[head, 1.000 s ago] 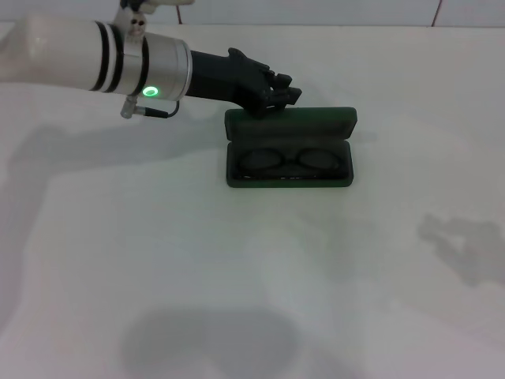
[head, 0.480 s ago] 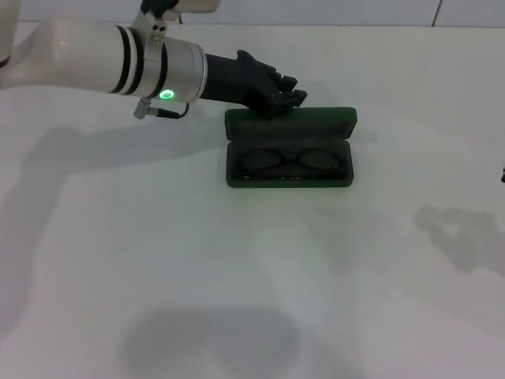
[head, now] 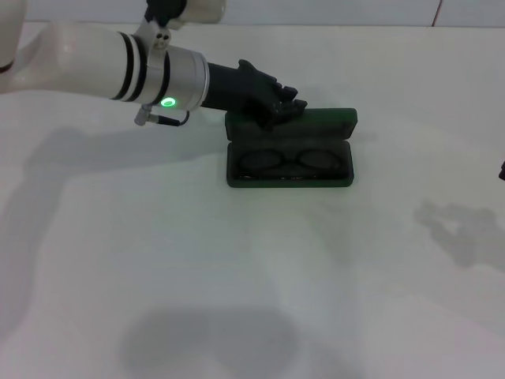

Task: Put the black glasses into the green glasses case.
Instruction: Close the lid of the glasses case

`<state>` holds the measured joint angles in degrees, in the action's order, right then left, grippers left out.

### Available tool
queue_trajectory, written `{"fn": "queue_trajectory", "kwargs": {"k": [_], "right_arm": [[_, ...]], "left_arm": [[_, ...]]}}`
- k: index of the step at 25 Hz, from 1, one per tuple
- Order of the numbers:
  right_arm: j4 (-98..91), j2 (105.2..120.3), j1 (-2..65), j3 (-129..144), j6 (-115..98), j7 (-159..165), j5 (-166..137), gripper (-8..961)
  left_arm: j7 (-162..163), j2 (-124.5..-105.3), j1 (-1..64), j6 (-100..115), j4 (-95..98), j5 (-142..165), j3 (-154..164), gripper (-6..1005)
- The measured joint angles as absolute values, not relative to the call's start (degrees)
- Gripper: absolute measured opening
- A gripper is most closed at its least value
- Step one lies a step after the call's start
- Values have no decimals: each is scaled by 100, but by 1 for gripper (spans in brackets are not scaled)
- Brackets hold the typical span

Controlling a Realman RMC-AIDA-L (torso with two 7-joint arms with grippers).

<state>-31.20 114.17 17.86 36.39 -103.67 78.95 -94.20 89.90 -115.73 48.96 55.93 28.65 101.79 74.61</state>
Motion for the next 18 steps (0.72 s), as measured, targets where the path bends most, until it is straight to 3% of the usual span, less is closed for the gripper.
{"fn": "queue_trajectory", "kwargs": {"k": [18], "right_arm": [[-3037,11425,1769,3634,-10237,7892,-9422,173]], "left_arm": [[9003,-11693,4884,6100,2717,10519,7473,255]]}}
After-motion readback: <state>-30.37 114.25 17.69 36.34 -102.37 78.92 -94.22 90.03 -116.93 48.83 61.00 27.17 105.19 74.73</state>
